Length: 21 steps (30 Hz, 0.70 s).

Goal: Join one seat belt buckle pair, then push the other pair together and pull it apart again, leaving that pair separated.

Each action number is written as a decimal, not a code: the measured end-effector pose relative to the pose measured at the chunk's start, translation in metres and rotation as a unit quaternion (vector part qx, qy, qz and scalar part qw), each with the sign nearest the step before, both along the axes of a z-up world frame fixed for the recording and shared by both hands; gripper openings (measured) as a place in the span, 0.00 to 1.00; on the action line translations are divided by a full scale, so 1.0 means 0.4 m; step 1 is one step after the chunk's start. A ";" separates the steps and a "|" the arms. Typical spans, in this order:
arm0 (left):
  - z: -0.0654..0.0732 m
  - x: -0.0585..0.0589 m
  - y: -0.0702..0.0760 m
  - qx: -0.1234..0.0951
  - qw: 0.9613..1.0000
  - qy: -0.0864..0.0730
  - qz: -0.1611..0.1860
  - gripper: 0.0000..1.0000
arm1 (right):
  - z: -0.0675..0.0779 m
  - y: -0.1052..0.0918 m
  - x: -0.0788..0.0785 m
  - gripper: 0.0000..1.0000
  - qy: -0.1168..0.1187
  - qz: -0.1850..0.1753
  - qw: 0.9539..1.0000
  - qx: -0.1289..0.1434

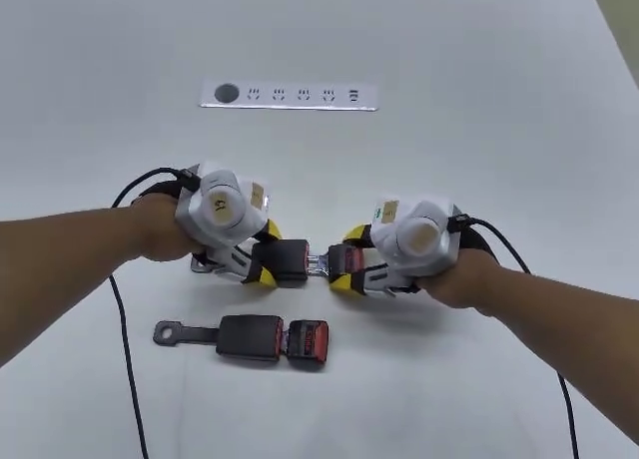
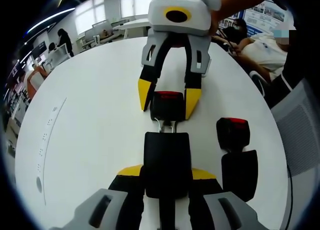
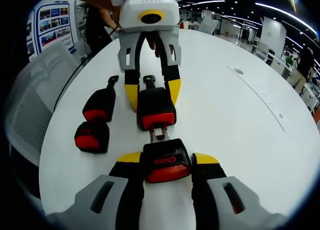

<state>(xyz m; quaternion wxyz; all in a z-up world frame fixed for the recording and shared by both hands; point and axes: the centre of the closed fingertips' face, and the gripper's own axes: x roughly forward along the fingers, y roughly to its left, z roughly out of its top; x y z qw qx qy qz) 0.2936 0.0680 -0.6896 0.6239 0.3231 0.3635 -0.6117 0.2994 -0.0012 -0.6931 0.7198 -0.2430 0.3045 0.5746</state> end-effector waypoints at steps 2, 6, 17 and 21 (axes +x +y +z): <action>-0.003 0.002 0.002 0.000 1.000 0.000 -0.001 0.34 | 0.000 -0.014 -0.002 0.35 0.001 -0.001 1.000 0.001; -0.006 0.006 0.004 -0.002 1.000 0.001 0.000 0.34 | 0.002 -0.046 -0.007 0.35 0.000 -0.005 1.000 0.004; -0.005 0.007 0.006 -0.005 1.000 0.001 -0.001 0.34 | 0.012 -0.118 -0.014 0.35 0.006 -0.009 1.000 0.003; -0.002 0.004 0.003 -0.006 1.000 0.002 -0.003 0.34 | 0.020 -0.158 -0.010 0.35 0.007 -0.015 1.000 0.002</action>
